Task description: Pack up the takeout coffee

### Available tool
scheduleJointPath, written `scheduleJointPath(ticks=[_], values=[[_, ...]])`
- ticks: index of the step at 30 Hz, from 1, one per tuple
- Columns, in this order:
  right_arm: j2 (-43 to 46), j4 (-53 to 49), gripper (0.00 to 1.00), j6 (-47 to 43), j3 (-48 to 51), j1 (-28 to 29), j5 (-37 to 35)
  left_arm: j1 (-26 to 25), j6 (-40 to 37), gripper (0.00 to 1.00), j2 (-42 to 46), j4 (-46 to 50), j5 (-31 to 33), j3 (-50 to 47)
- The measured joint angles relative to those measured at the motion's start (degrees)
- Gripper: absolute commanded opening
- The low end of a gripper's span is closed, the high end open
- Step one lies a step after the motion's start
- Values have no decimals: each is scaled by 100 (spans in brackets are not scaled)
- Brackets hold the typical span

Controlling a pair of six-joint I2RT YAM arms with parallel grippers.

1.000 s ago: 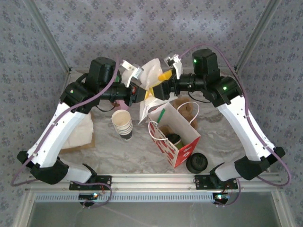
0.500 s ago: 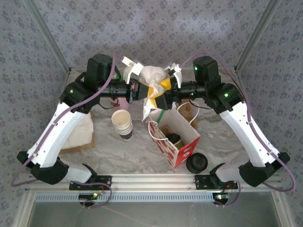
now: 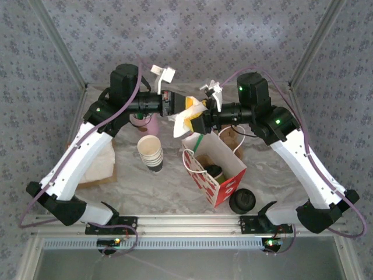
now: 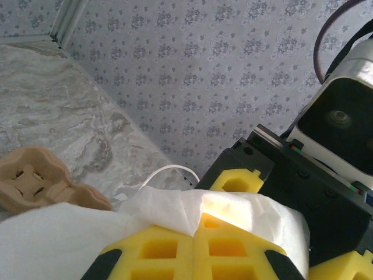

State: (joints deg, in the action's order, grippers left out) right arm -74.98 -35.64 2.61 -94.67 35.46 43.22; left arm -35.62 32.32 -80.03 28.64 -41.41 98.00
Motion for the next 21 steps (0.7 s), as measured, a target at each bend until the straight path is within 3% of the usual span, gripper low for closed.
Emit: scheduleJointPath(ticks=[5, 6, 7, 9, 21], values=[[-7, 37, 23, 129, 15, 0, -326, 39, 352, 0, 15, -481, -79, -249], [-11, 39, 25, 149, 15, 0, -380, 44, 407, 0, 22, -546, -81, -291], [-13, 37, 34, 157, 15, 0, -424, 50, 442, 0, 33, -599, -79, -326], [-22, 33, 68, 229, 15, 13, -452, 76, 487, 0, 48, -678, -20, -400], [28, 72, 83, 483, 81, -157, -1014, 155, 551, 0, 59, -782, 120, -562]])
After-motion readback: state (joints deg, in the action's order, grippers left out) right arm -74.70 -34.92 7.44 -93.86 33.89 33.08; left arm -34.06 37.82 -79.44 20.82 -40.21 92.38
